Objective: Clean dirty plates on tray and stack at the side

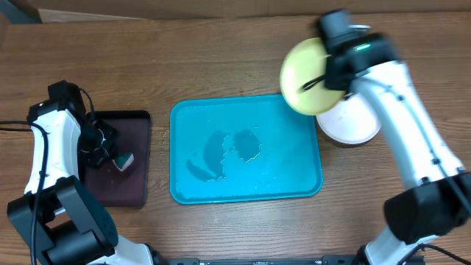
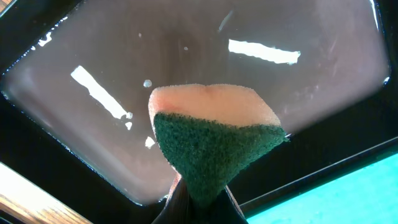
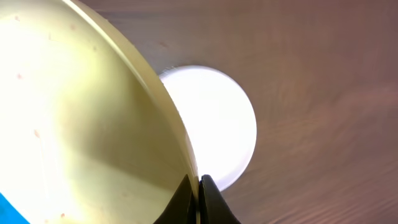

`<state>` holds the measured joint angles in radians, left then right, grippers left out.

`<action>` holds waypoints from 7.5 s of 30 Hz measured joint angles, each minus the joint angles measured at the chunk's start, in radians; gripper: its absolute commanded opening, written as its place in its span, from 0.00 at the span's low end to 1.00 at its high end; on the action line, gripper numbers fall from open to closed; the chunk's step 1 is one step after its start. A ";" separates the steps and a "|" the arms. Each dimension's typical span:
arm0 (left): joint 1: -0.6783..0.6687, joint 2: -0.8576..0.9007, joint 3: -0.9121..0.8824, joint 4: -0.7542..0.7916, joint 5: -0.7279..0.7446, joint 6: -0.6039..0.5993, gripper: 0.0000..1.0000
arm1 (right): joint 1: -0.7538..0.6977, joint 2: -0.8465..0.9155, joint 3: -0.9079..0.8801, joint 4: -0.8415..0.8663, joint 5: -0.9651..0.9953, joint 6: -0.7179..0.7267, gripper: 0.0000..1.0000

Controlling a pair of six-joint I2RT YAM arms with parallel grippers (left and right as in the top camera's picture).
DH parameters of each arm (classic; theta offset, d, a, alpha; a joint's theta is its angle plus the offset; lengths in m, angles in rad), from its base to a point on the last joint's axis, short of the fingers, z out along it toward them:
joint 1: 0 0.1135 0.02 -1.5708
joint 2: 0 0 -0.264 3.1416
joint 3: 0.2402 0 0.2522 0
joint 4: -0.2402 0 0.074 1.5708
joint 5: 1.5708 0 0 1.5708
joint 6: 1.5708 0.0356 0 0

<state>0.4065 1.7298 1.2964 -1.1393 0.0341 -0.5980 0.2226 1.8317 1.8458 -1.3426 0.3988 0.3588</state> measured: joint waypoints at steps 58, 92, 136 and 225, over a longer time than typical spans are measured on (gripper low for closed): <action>0.000 0.000 -0.074 0.180 -0.008 0.068 1.00 | -0.241 -0.394 -0.488 0.143 -0.726 0.048 1.00; -0.017 -0.378 0.049 -0.065 0.312 0.346 1.00 | -0.196 -0.929 -0.486 -0.141 -0.743 0.033 1.00; -0.017 -0.377 0.049 -0.066 0.302 0.346 1.00 | -0.018 -1.534 -1.250 0.622 -0.466 0.046 1.00; -0.017 -0.377 0.049 -0.066 0.302 0.346 1.00 | -0.157 -1.817 -1.827 1.253 -0.436 -0.269 1.00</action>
<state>0.3893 1.3533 1.3453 -1.2049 0.3363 -0.2516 0.0654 0.0147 0.0185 -0.0898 -0.0376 0.0898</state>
